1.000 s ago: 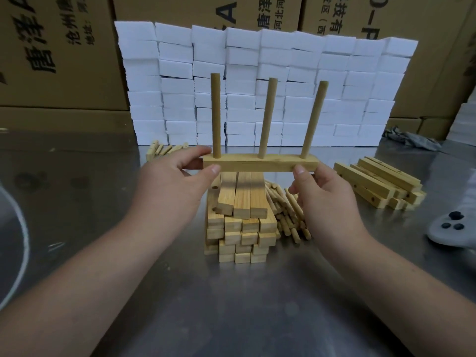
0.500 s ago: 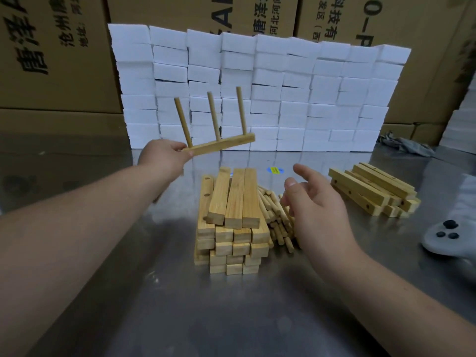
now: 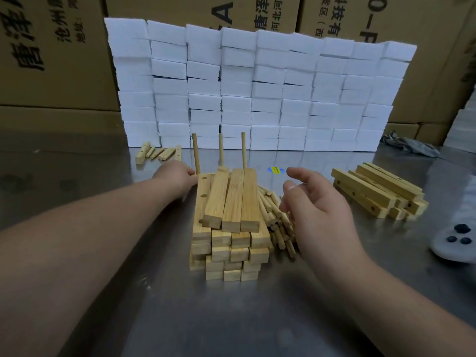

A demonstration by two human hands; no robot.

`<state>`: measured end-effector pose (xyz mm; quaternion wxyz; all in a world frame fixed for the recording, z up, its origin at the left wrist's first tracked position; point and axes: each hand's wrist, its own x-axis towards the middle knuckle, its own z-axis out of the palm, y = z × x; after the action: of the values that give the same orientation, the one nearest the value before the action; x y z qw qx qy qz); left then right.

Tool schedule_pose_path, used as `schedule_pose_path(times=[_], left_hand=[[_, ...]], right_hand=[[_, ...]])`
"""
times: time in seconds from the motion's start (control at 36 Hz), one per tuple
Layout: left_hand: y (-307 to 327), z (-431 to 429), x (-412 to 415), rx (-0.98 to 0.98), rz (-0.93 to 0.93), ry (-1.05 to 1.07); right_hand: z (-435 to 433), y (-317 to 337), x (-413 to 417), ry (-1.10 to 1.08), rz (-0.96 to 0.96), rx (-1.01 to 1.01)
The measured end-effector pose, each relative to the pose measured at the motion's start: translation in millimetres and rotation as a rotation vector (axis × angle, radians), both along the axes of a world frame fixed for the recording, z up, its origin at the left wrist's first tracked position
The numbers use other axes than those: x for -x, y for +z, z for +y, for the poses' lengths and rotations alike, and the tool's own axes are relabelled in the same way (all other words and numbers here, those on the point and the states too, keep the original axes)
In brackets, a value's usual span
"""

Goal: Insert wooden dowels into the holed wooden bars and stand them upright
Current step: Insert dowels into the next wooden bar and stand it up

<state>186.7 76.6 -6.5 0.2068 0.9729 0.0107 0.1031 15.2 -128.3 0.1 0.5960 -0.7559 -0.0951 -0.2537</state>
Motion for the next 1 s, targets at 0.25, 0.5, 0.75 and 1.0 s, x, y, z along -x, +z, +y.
schedule_pose_path(times=[0.25,0.5,0.75,1.0], left_hand=[[-5.9,5.6,-8.2,-0.05,-0.076,0.005],[-10.2,10.8,-16.5,-0.114,-0.219,0.048],[-12.1,8.4,-14.1,-0.238,-0.217,0.069],[-14.6,12.1,-15.8,-0.263,-0.214,-0.006]], right_hand=[[1.6,1.8,3.5,0.036,0.017,-0.007],[2.5,0.0,1.9,0.026,0.012,0.013],[3.0,-0.1,2.3,0.023,-0.002,0.035],[2.8,-1.5,1.3,0.025,-0.01,0.054]])
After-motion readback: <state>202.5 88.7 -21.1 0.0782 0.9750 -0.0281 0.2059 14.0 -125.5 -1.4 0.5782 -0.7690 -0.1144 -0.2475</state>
